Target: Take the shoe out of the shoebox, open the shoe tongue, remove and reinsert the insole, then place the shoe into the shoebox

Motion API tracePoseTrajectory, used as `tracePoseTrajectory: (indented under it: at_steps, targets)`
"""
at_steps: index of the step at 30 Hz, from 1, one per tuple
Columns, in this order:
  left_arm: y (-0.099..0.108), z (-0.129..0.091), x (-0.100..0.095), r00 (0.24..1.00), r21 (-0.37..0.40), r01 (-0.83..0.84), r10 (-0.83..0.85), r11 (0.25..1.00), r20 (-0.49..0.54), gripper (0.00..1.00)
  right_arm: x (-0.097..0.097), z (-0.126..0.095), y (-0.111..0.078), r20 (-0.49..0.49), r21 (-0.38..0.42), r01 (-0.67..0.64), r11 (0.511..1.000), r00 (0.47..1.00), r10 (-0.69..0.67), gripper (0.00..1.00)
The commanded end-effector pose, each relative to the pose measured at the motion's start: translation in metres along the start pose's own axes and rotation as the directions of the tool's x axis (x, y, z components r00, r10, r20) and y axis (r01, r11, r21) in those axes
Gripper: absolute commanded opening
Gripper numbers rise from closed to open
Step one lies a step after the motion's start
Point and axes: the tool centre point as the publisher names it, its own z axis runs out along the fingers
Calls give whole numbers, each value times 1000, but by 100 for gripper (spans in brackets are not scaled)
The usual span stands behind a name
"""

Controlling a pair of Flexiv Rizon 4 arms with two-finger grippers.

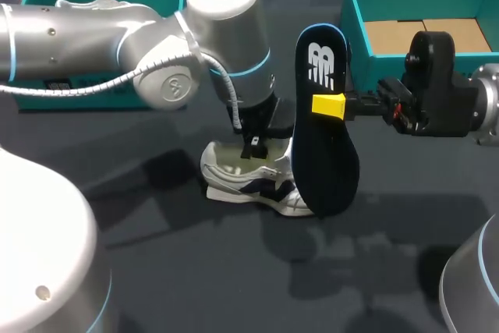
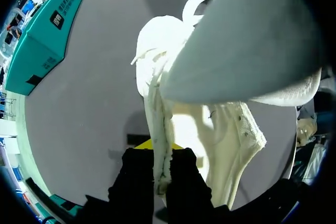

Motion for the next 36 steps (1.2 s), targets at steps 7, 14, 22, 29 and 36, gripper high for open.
tracePoseTrajectory:
  at_steps: [7,14,22,29,36]
  targets:
    - [-7,-40,3,983,73,-166,172,983,-71,0,-1,2,0,1,0,-1,1000,1000,1,0]
    - [-11,-59,13,881,129,-463,472,877,-44,0,-1,2,0,1,0,-1,1000,1000,1,0]
    - [-11,-59,13,881,129,-463,472,877,-44,0,-1,2,0,1,0,-1,1000,1000,1,0]
    - [-12,-69,22,742,136,-665,671,735,2,0,-1,2,0,1,0,-1,1000,1000,1,0]
    - [-26,-67,43,574,23,-819,818,574,23,0,-1,2,0,1,0,-1,1000,1000,1,0]
